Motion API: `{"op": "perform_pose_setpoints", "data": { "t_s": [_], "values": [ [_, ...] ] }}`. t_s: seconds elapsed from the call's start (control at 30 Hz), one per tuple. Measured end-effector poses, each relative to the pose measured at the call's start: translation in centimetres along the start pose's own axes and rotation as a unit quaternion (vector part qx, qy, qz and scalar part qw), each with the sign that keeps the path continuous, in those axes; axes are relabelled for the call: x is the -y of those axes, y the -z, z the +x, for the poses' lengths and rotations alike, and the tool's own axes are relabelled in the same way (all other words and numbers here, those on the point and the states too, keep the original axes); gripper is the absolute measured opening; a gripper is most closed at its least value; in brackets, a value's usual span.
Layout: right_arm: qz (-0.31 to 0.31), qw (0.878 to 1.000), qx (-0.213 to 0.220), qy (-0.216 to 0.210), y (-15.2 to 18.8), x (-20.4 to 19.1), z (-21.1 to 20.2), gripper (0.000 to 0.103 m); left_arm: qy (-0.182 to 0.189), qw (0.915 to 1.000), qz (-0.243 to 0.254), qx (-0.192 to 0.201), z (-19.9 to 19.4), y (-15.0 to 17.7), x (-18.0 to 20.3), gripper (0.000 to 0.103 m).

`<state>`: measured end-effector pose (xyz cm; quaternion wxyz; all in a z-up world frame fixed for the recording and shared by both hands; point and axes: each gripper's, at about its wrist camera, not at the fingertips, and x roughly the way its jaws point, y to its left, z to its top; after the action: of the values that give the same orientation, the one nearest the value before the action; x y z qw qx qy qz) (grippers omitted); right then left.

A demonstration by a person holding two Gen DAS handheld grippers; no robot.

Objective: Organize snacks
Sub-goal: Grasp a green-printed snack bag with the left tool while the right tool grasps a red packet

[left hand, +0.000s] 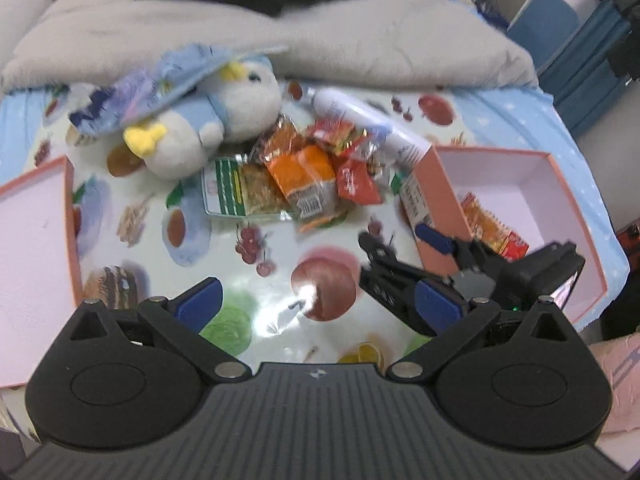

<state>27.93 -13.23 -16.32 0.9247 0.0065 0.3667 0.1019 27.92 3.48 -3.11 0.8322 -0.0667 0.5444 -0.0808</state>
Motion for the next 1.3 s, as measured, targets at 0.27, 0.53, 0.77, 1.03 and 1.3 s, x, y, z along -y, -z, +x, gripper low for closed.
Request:
{"op": "perform_pose_setpoints", "data": {
  "t_s": [0.27, 0.53, 0.77, 1.03, 1.3],
  "values": [
    [0.037, 0.999, -0.002, -0.001, -0.7, 0.7, 3.5, 0.068, 0.0, 0.9995, 0.003, -0.031, 4.3, -2.1, -1.0, 0.103],
    [0.028, 1.0, -0.009, 0.002, -1.1, 0.9, 6.2, 0.069, 0.036, 0.9982, -0.002, -0.048, 8.2, -3.7, -1.6, 0.103],
    [0.034, 0.999, -0.01, 0.005, -1.5, 1.5, 7.9, 0.068, 0.013, 0.9987, -0.024, -0.043, 11.0, -5.5, -3.6, 0.103],
    [0.037, 0.999, -0.005, -0.007, -2.3, 2.1, 9.7, 0.068, 0.013, 0.9998, -0.017, -0.004, 15.0, -6.9, -7.6, 0.103],
    [0.017, 0.999, -0.001, 0.029, -2.9, 1.9, 12.3, 0.071, 0.003, 1.0, -0.001, 0.001, 19.3, -6.8, -10.1, 0.103]
  ]
}}
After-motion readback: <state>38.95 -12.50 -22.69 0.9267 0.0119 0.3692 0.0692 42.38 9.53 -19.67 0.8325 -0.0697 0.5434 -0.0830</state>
